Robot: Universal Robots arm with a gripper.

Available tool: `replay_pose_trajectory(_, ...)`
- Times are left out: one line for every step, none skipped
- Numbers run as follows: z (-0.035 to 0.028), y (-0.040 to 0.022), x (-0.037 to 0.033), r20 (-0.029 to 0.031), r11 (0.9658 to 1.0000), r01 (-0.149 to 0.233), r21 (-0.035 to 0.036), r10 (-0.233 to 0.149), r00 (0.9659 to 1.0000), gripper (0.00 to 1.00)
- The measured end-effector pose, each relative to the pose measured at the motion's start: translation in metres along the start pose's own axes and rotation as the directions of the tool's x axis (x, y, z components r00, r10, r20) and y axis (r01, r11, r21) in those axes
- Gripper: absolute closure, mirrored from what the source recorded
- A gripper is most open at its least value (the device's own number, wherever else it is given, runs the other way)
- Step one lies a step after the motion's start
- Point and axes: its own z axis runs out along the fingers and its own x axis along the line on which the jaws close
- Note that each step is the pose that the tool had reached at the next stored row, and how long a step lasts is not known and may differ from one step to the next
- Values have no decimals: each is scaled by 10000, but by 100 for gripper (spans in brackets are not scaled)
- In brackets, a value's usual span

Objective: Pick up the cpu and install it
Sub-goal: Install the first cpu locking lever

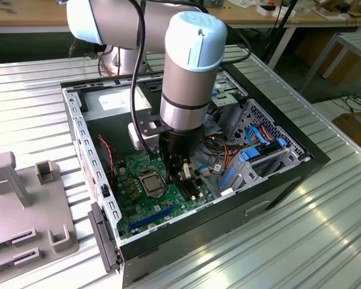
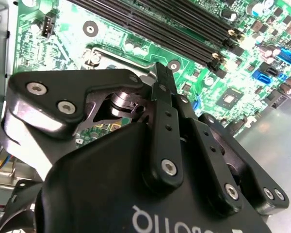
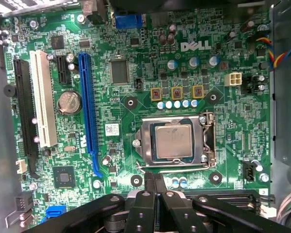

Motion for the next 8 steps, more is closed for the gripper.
replay_pose_trajectory(-5, 4, -2, -1, 10000, 0, 0, 0, 10000, 89)
replay_pose_trajectory(-15, 6, -5, -1, 10000, 1, 0, -1, 10000, 89)
replay_pose_trajectory(-23, 8, -7, 0, 10000, 1, 0, -1, 10000, 89)
replay_pose_trajectory(-31, 11, -8, 1, 10000, 1, 1, -1, 10000, 89)
replay_pose_trajectory(-45, 17, -9, 0, 10000, 1, 0, -1, 10000, 89)
replay_pose_trajectory(-49, 21, -10, 2, 10000, 0, 1, 0, 10000, 89)
replay_pose_trajectory(-52, 32, -11, 8, 10000, 1, 1, -1, 10000, 89)
replay_pose_trajectory(-52, 33, -10, 16, 10000, 1, 0, -1, 10000, 89)
